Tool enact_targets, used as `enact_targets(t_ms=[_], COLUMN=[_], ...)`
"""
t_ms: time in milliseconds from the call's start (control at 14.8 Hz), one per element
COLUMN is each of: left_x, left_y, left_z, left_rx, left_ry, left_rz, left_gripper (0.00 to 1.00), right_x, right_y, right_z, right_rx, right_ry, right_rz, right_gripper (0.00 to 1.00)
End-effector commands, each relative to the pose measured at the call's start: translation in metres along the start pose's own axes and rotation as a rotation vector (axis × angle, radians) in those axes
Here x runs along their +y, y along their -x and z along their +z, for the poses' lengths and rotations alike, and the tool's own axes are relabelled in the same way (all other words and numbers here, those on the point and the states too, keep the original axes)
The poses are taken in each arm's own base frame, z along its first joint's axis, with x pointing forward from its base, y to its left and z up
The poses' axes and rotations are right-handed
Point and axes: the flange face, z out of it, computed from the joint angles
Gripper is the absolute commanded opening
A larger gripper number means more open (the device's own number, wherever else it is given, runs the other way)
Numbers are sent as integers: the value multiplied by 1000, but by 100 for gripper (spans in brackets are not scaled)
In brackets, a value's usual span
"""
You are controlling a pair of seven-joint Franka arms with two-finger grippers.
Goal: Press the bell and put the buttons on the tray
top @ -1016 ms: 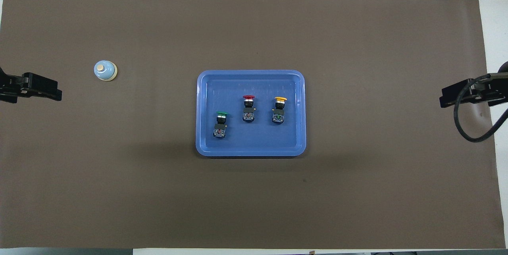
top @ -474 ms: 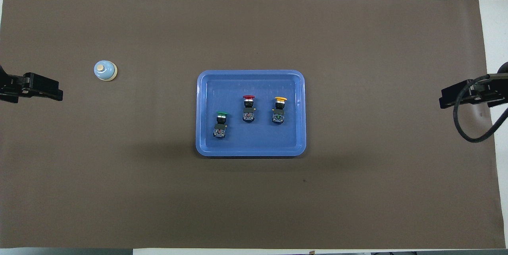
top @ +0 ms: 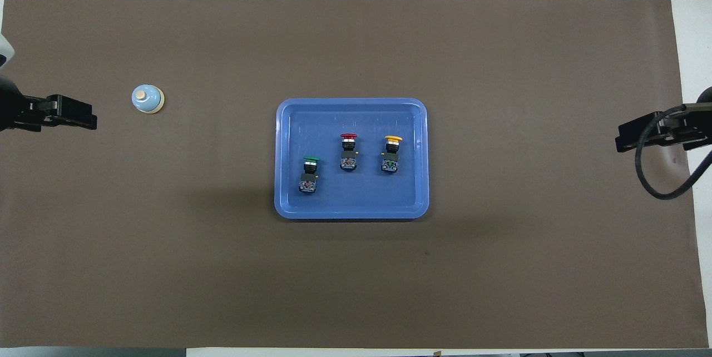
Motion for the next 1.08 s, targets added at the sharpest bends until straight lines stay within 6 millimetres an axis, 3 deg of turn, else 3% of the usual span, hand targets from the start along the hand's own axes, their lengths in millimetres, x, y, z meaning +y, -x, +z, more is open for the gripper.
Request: enact_targets(t_ms=[0,271,474,542,610,1016], left_x=[-2,-12,-25,-24,-23,-34], left_y=[-5,-64,-83,-91,-100,-116], left_z=[29,95,127,155,168,210], left_rx=[-1,-8,9,-21,-29,0], left_ry=[10,-10,-13,-11,-14,-47], left_rz=[-16,-22,-38,-35,-31,-22], left_gripper=[0,0,0,0,0,0], right_x=[3,3,3,3,3,3], right_y=[7,7,7,7,7,7], right_z=[0,0,0,0,0,0], right_rx=[-2,-2,-2,-2,-2,-2], right_ry=[9,10,9,9,10,9], right_rz=[-18,-21,-18,-18,-20,-18], right_gripper=[100,100,100,100,100,100])
